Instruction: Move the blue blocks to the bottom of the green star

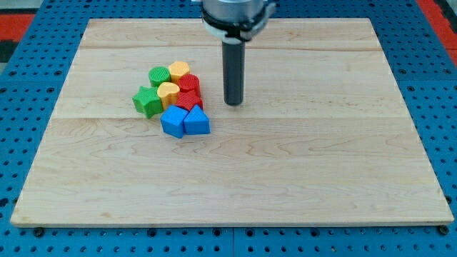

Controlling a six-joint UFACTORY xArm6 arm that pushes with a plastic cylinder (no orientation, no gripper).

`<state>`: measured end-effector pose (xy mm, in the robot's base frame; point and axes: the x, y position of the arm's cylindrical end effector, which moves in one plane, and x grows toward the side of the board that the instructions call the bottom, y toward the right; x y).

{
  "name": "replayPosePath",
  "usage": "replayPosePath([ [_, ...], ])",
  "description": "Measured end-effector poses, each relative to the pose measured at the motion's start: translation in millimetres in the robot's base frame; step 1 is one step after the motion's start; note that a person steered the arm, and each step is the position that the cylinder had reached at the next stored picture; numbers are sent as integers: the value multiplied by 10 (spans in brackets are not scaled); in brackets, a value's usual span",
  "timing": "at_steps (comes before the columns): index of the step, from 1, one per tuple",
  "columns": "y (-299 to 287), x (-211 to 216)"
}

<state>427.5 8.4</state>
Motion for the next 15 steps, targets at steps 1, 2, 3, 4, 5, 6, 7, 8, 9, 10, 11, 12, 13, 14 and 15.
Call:
replayPosePath([
  [1,-184,460],
  [2,-996,441],
  [3,-1154,311],
  [4,-694,493],
  [5,-586,823],
  [6,-1173,861],
  [7,-1307,807],
  [8,-1492,1022],
  [9,-1858,1022],
  [10,-1862,1011],
  [11,-1478,963],
  [12,-1471,794],
  [13,-1467,786],
  [14,-1781,796],
  [15,-2096,797],
])
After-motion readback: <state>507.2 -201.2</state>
